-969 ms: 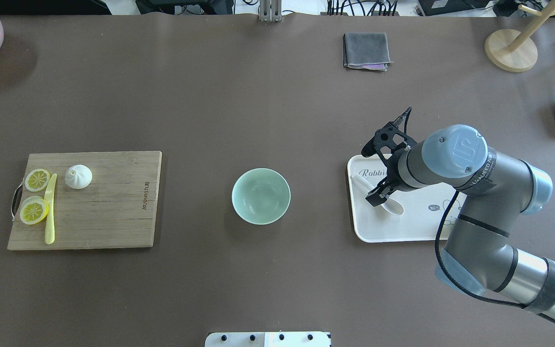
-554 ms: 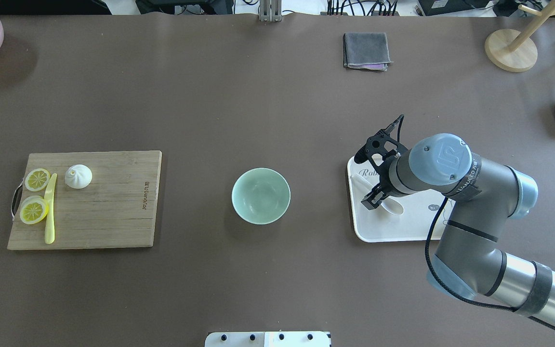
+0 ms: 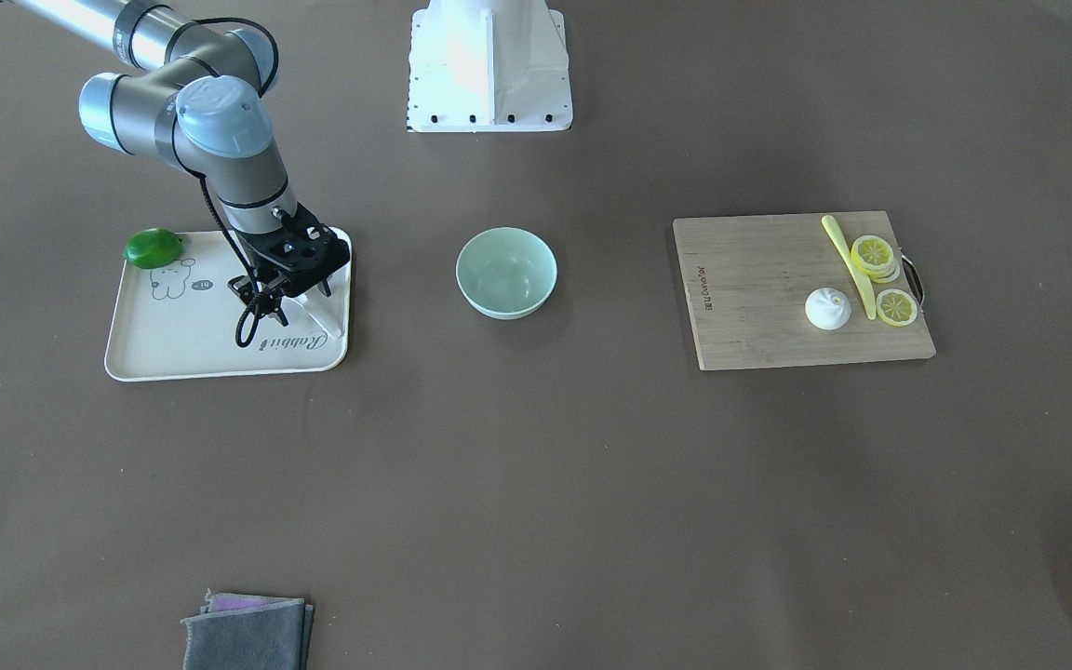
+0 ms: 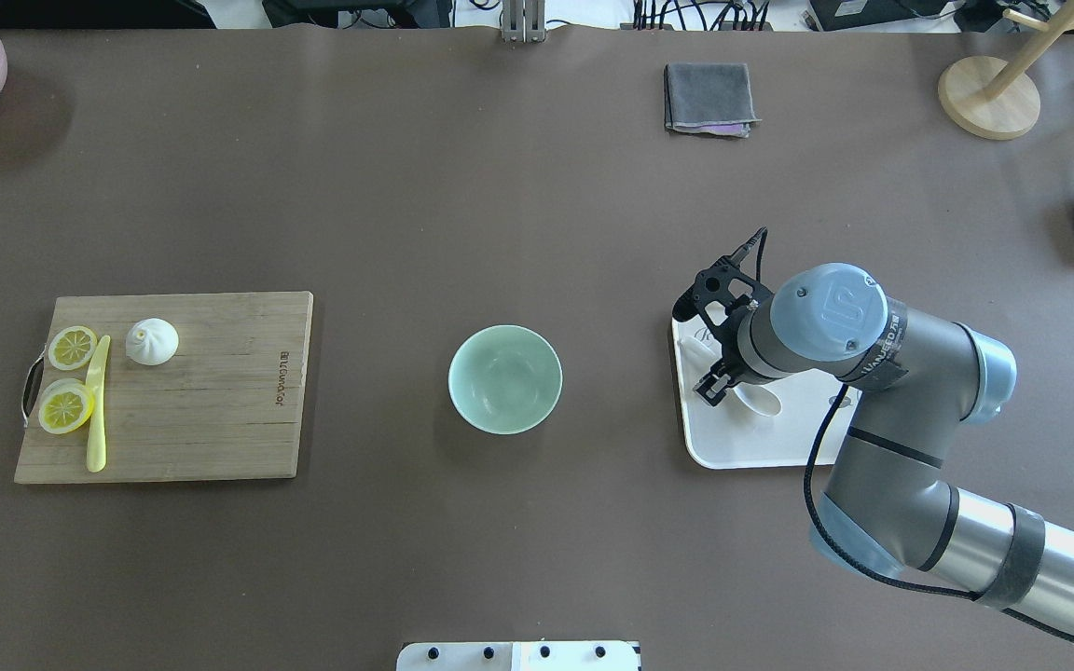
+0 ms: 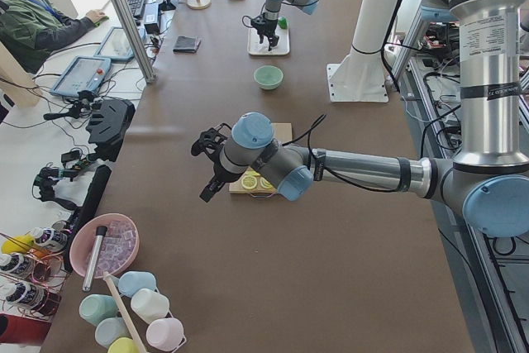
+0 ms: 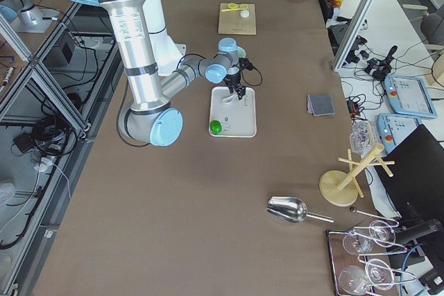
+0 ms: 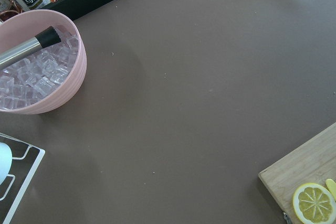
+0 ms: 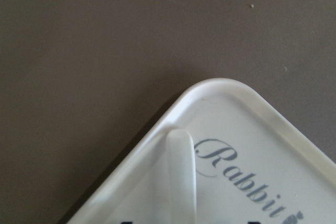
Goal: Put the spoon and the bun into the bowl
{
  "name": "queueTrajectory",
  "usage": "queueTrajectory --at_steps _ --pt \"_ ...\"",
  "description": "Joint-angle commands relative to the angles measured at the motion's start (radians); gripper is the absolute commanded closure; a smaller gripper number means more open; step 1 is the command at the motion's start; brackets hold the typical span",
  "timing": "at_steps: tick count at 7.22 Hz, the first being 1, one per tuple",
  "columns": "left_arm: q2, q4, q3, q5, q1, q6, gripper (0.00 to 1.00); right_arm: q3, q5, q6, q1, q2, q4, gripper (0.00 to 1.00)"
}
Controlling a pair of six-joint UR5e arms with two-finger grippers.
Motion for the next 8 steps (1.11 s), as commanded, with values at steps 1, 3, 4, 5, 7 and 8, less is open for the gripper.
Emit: queueTrajectory --at_steps 1,3,4,5,7,8 --pt "0.002 0.000 0.000 0.000 0.000 0.001 0.01 0.007 0.000 0.000 0.000 0.002 -0.039 1.00" --pt "0.004 0.000 0.000 0.000 0.000 0.001 0.01 0.022 0.001 0.000 0.010 0.002 -0.042 1.00" --pt "0.005 0.000 0.000 0.000 0.000 0.000 0.01 0.048 0.003 0.003 0.016 0.005 -0.062 1.00" --pt "0.007 -0.008 0.000 0.000 0.000 0.000 0.01 0.095 0.003 0.104 0.016 0.045 -0.149 1.00" --pt "0.012 -0.014 0.000 0.000 0.000 -0.002 0.01 0.134 0.000 0.520 -0.041 0.173 -0.264 1.00" --pt "0.010 -0.014 0.002 0.000 0.002 -0.002 0.01 0.127 -0.025 0.725 -0.095 0.244 -0.287 1.00"
